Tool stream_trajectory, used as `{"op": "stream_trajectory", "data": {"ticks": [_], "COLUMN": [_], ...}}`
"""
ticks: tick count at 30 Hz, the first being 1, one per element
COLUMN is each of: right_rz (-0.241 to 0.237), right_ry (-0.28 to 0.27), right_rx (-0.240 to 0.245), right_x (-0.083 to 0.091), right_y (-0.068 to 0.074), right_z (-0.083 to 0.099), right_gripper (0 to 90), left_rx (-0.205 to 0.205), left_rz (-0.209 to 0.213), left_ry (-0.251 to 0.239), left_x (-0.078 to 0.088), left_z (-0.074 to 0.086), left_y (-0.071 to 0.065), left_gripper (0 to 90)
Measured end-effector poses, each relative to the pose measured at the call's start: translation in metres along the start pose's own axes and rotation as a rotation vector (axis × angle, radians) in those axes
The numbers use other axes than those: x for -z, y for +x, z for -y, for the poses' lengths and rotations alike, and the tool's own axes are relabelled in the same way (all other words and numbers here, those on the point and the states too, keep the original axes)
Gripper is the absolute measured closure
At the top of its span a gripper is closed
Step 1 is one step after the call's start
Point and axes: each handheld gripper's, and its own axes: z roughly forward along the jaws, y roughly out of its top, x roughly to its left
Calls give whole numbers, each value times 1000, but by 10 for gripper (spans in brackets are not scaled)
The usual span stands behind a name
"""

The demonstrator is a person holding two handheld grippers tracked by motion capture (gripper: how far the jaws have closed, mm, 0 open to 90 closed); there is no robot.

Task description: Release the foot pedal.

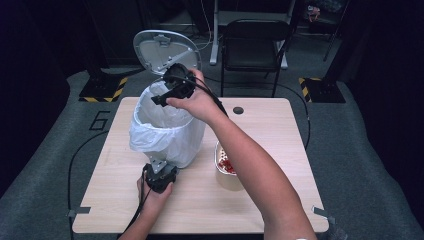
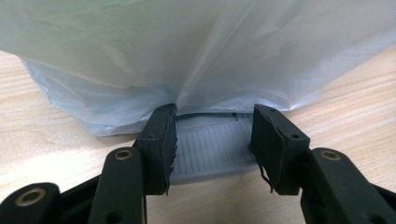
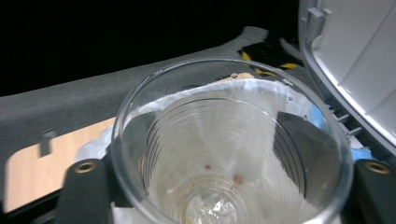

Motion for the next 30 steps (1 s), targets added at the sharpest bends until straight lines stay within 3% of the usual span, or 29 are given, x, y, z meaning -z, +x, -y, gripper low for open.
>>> {"op": "stream_trajectory", "data": {"ticks": [4, 9, 13, 17, 19, 27, 29, 30], "right_rz": [89, 107, 68, 41, 39, 14, 23, 23], "right_ry": [8, 4, 3, 2, 4, -10, -1, 3], "right_rx": [-23, -36, -39, -28, -13, -34, -50, -50], "right_x": [-11, -13, -6, 9, 20, 72, 82, 87], "right_y": [5, 8, 10, 12, 13, 3, 0, -2], "right_z": [2, 4, 9, 19, 26, 64, 76, 82], "right_gripper": [134, 93, 94, 97, 121, 191, 228, 236], "left_rx": [-1, 1, 4, -12, 2, 20, 38, 69], "left_rz": [0, 1, 4, 10, 21, 59, 48, 45], "left_ry": [1, 0, 2, 9, 1, -15, -2, -16], "left_x": [0, 0, 0, 1, 0, 1, 3, 4], "left_z": [0, 0, 0, 0, 0, 1, 2, 2], "left_y": [0, 0, 0, 2, 2, 8, 11, 12], "left_gripper": [505, 505, 505, 505, 505, 520, 495, 445]}}
